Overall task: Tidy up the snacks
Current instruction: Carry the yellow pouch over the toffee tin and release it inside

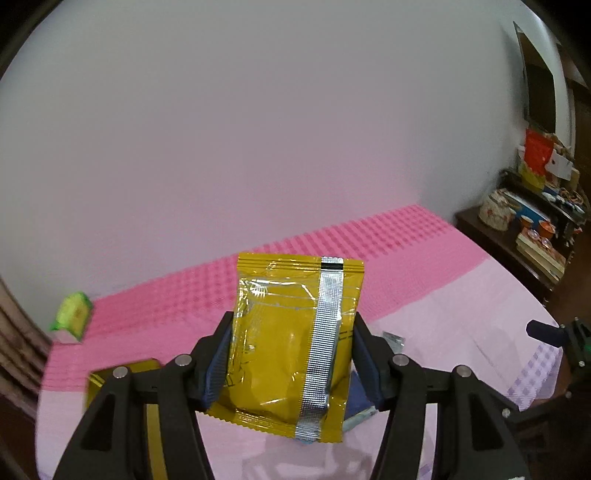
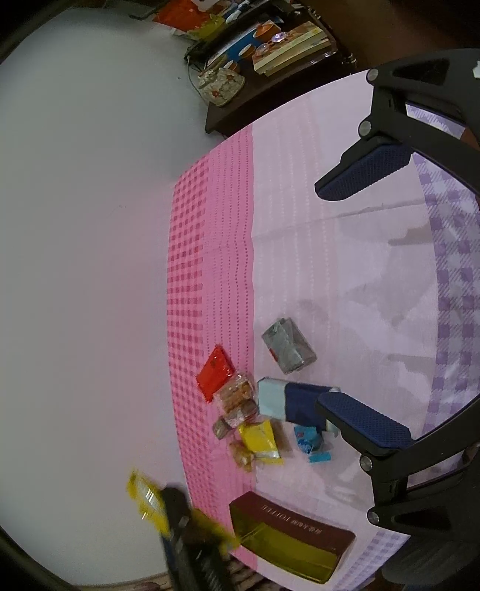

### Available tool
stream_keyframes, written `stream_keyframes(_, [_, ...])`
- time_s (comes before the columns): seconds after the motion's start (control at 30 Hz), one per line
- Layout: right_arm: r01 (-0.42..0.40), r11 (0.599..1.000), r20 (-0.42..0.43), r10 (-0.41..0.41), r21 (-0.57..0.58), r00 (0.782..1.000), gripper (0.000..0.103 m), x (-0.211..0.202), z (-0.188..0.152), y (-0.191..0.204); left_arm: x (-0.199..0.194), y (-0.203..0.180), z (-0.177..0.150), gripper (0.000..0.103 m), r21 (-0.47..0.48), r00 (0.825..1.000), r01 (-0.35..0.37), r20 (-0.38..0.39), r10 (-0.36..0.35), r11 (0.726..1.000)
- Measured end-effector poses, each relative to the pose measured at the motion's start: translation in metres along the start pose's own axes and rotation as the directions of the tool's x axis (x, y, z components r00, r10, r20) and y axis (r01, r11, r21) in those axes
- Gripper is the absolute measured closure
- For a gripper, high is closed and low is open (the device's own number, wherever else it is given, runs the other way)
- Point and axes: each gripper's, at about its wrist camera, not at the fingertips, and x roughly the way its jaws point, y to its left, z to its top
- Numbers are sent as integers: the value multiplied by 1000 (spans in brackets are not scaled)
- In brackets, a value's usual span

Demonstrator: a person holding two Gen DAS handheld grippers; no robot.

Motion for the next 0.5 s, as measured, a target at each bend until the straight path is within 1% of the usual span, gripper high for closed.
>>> stream_keyframes(0.13, [-10, 1000, 9, 10, 0, 1000, 0, -6, 0, 2, -33, 22, 6, 43, -20, 997, -71, 43, 72, 997])
stream_keyframes(0.23, [-22, 1000, 8, 22, 1, 1000, 0, -8, 1, 3, -56, 42, 7, 43, -45, 989, -133, 67, 135, 990])
stream_keyframes(0.4, [-31, 999, 22, 32, -10, 999, 0, -16, 1, 9, -79, 75, 3, 43, -96, 974, -208, 76, 216, 973])
stream_keyframes(0.43, [-35, 999, 24, 35, -15, 999, 0, -17, 1, 11, -85, 86, -1, 43, -111, 969, -228, 75, 237, 967])
stream_keyframes(0.5, [-37, 999, 24, 38, -23, 999, 0, -19, 0, 14, -91, 101, -9, 43, -134, 964, -247, 70, 258, 960])
